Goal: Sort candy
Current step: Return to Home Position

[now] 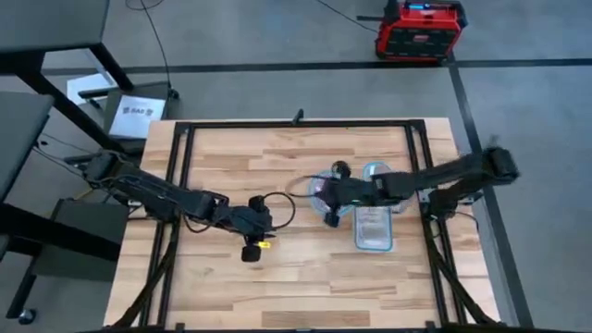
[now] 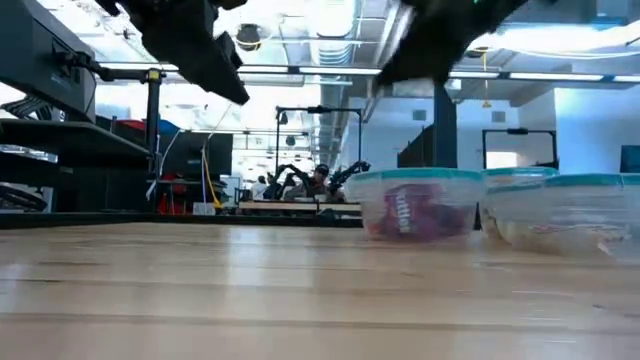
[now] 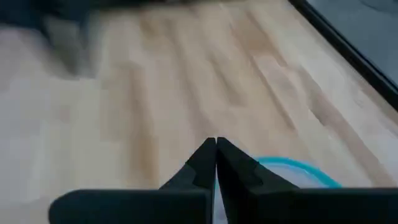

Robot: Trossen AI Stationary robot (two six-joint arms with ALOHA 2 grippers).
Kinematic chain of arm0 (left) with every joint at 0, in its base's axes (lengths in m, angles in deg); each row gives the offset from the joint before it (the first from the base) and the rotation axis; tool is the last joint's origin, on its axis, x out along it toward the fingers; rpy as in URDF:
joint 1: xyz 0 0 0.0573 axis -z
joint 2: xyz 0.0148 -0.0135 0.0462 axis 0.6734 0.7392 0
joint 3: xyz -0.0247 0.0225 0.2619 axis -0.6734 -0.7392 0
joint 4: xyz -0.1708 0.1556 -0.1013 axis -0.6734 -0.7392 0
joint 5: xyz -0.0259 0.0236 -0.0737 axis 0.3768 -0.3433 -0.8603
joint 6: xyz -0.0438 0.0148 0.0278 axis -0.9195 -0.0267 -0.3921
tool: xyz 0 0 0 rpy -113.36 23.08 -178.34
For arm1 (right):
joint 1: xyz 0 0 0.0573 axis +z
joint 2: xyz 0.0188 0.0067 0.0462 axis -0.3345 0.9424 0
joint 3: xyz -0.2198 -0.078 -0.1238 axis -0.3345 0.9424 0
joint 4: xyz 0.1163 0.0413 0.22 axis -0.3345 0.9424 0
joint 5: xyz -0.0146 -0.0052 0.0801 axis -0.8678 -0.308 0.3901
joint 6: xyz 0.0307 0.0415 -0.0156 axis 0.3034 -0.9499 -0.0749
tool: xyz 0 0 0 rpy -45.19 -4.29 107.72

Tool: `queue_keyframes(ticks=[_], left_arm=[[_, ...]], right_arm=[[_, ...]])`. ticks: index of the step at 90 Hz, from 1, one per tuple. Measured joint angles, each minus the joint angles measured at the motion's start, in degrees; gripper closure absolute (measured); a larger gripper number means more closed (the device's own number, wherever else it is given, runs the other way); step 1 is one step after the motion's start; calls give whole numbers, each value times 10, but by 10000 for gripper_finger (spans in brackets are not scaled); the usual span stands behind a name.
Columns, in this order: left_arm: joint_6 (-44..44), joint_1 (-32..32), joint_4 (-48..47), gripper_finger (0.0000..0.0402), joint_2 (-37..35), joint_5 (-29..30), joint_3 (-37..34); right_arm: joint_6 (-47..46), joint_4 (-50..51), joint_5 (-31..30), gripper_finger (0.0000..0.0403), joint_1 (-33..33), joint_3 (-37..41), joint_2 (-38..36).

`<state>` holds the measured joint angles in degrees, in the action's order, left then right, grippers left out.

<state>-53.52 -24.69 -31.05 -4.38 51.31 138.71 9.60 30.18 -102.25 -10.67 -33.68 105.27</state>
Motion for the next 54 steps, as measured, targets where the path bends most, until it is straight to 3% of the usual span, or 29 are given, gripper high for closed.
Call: queue_keyframes(ticks=[7,16,34,54], left_arm=[[37,-1,4,392,-5,-1,13],[75,-13,9,396,-28,-7,18],[94,-57,1,399,-100,-6,-23],[78,-86,-56,398,-144,-4,-38]], right_arm=[[-12,10,50,403,29,13,-40],[-29,-1,103,403,40,46,-103],[-29,-118,99,403,14,232,-286],[-130,-120,93,403,-12,355,-479]])
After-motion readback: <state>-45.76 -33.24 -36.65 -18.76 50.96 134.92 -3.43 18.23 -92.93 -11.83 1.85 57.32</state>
